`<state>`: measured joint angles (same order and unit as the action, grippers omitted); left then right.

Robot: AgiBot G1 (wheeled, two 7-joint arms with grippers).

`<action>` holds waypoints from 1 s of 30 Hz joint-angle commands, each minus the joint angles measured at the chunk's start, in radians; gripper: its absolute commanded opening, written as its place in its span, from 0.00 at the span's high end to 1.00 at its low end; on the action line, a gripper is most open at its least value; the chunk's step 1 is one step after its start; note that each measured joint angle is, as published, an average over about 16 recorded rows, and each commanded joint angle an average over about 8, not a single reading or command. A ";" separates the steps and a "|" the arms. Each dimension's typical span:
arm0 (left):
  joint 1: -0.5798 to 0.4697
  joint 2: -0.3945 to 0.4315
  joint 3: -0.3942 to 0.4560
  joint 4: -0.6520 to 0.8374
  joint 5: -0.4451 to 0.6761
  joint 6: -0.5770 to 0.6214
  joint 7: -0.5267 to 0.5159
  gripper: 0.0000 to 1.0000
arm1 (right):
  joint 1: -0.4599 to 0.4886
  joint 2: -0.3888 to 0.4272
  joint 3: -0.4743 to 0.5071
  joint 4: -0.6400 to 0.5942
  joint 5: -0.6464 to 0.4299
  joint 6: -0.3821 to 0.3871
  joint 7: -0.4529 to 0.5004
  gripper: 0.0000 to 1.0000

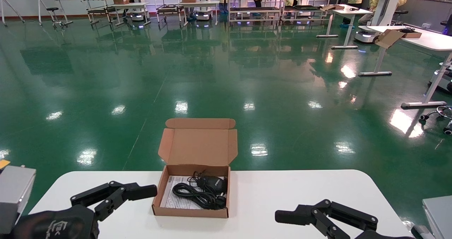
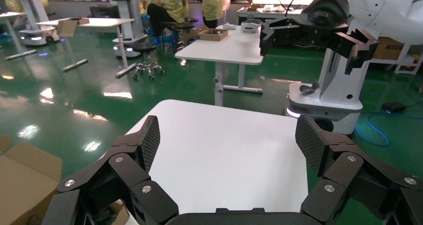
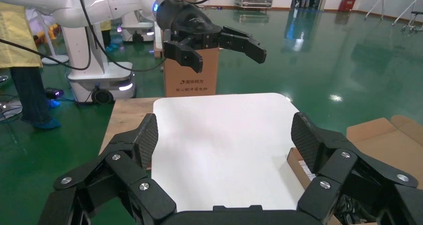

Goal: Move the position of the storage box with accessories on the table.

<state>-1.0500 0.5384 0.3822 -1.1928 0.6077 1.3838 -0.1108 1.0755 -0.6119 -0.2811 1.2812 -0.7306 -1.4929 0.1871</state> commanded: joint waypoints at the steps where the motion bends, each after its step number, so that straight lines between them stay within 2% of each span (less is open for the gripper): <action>1: 0.000 0.000 0.000 0.000 0.000 0.000 0.000 0.00 | 0.000 0.000 0.000 0.000 0.000 0.000 0.000 0.00; 14: 0.000 0.000 0.000 0.000 0.000 0.000 0.000 0.00 | 0.000 0.001 0.000 0.000 -0.002 0.001 0.000 0.00; 20: 0.000 0.000 0.000 0.000 0.000 0.000 0.000 0.00 | 0.014 -0.010 -0.018 -0.010 -0.045 0.027 0.011 0.00; 23: 0.000 0.000 0.000 0.000 0.000 0.000 0.000 0.00 | 0.047 -0.033 -0.048 -0.024 -0.094 0.064 0.063 0.00; 30: 0.000 0.000 0.000 0.000 0.000 0.000 0.000 0.00 | 0.197 -0.138 -0.160 -0.130 -0.257 0.152 0.263 0.00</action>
<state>-1.0500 0.5384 0.3822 -1.1928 0.6077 1.3838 -0.1108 1.2744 -0.7606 -0.4396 1.1302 -0.9884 -1.3463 0.4297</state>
